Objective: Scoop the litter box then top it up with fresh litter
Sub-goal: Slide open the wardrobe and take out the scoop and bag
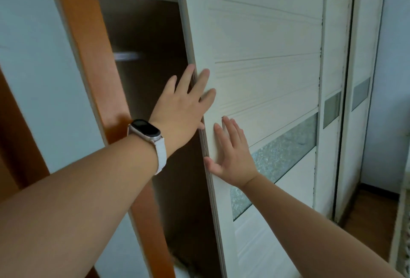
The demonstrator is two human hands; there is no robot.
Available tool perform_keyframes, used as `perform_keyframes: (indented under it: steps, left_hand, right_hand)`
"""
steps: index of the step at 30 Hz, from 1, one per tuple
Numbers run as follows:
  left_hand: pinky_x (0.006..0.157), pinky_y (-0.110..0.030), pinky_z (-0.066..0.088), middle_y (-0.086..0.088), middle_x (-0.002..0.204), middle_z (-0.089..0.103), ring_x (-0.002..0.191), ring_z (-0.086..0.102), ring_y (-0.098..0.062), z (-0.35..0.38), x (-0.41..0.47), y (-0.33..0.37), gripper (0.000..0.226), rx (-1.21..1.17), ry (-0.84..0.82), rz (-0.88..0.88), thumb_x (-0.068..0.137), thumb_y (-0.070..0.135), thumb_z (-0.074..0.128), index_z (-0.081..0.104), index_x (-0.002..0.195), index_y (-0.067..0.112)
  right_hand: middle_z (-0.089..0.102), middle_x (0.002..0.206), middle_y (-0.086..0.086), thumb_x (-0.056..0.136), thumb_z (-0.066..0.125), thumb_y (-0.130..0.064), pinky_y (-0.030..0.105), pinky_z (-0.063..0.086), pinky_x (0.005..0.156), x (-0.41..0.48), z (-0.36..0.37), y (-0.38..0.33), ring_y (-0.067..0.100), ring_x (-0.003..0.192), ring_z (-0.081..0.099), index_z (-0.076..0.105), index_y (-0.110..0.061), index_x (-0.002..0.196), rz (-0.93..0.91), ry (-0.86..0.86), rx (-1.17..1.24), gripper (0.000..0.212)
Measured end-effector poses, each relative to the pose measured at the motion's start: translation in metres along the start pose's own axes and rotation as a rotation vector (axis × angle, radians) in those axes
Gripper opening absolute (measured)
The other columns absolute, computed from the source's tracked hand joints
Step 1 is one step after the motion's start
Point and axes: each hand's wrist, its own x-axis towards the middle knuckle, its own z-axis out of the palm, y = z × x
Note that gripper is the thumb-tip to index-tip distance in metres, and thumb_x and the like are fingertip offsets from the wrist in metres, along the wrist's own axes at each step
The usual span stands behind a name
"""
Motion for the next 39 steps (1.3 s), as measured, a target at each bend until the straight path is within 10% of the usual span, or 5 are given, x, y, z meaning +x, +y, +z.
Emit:
perform_keyframes:
  steps: [18,39]
  left_hand:
    - [0.115,-0.053,0.024,-0.02,0.16,0.013,0.147,0.011,-0.04,0.069,0.133,0.054,0.074,-0.2,0.24,0.148,0.085,0.059,0.056,0.039,0.144,0.019]
    - [0.119,-0.052,0.018,-0.018,0.163,0.003,0.15,0.008,-0.034,0.156,0.257,0.143,0.111,-0.36,0.403,0.128,0.08,0.083,0.042,0.007,0.156,0.01]
  right_hand:
    - [0.029,0.152,0.025,0.083,0.062,-0.046,0.058,0.029,0.111,0.019,-0.002,0.162,0.039,0.144,0.024,0.027,-0.008,0.145,-0.065,0.089,-0.039,0.08]
    - [0.026,0.152,0.026,0.087,0.054,-0.05,0.06,0.03,0.109,0.033,-0.007,0.324,0.039,0.144,0.024,0.022,-0.009,0.148,-0.13,0.09,-0.063,0.079]
